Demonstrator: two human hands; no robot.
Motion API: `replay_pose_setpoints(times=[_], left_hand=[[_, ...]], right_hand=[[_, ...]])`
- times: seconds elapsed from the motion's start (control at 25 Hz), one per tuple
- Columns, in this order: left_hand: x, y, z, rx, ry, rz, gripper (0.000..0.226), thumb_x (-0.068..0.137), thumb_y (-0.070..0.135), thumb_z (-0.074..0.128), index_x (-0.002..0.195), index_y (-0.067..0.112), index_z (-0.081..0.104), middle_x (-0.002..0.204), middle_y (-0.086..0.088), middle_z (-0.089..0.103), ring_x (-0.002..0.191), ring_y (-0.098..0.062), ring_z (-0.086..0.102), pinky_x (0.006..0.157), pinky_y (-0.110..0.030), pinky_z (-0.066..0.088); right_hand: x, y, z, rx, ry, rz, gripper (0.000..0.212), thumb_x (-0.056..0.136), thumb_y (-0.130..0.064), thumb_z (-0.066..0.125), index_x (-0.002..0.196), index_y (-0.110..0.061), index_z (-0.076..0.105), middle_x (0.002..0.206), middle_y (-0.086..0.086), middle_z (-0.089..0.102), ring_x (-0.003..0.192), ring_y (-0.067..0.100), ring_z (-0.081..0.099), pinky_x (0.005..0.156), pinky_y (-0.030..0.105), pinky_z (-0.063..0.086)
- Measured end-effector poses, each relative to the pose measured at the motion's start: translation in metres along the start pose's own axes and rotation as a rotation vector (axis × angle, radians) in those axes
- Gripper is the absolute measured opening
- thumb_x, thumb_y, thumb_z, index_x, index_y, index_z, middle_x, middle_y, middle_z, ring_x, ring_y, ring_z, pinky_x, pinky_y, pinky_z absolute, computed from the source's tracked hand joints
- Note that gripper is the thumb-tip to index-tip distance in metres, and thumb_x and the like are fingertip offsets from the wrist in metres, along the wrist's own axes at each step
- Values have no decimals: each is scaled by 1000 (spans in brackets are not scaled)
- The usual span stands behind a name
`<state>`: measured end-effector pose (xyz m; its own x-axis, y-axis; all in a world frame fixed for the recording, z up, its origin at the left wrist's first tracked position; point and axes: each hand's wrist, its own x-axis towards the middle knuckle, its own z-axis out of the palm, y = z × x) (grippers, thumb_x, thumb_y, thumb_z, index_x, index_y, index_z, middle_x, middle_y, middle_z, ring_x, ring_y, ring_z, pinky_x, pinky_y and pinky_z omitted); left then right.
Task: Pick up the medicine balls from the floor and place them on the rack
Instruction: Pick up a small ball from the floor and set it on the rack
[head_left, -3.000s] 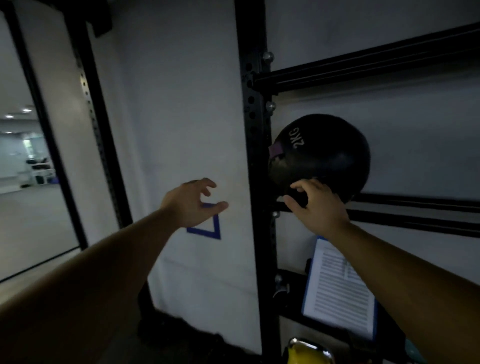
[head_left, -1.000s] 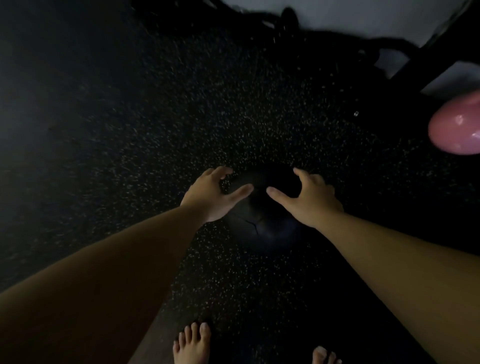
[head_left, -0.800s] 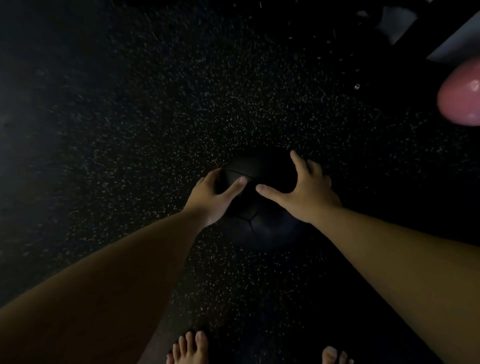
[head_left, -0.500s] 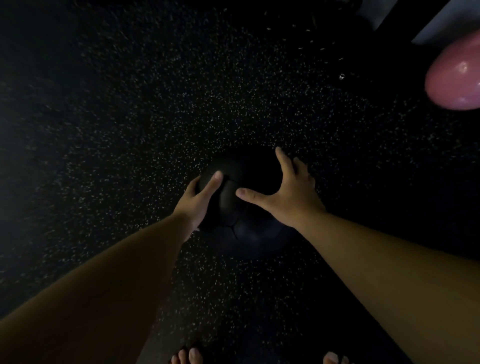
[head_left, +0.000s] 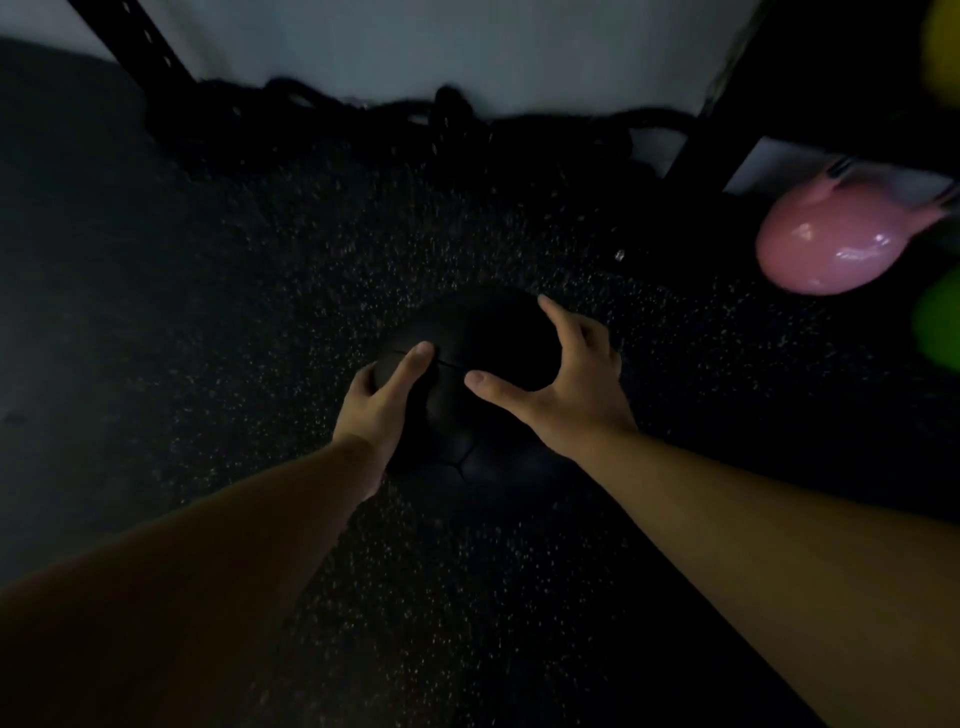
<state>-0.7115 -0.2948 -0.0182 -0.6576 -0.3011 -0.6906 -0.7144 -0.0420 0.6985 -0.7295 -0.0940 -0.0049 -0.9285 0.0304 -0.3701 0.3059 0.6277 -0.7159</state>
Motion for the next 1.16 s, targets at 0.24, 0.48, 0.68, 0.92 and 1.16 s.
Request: replay_pose_setpoints(times=[0.24,0.48,0.68,0.92,1.16], left_hand=[[-108,216,-6,5,-12,311,117,41,94,77,139,32,63,127,-4,73,110,-29,72,99,-52,59],[-292,443,-7,8,-86,618,105,44,94,75,128,31,68,116,-2,77,103,-28,75,96,-49,61],[-471,591,-5,93,-237,898,72,50,89,77,105,43,68,110,8,77,104,-19,74,98,-44,59],[-668,683,42,76,-415,1143,96,57,86,78,136,34,65,125,6,73,114,-22,70,101,-42,57],[-815,694,119,21,-612,1227,73,64,77,83,125,42,65,115,10,71,106,-18,70,94,-33,57]], right_hand=[[-27,-167,-168,75,192,-177,121,55,-90,69,159,-51,20,167,-4,19,152,32,21,115,60,37],[-113,-341,-366,172,458,-340,127,49,-93,63,160,-48,22,165,2,23,150,33,29,118,55,37],[-218,-443,-519,267,692,-424,127,48,-91,66,160,-47,25,165,9,26,150,40,31,120,57,34],[-365,-492,-682,276,963,-523,126,52,-89,68,161,-43,25,164,6,27,150,36,32,120,53,35],[-483,-467,-805,192,1142,-546,127,54,-90,68,162,-41,24,164,5,27,151,36,31,119,54,36]])
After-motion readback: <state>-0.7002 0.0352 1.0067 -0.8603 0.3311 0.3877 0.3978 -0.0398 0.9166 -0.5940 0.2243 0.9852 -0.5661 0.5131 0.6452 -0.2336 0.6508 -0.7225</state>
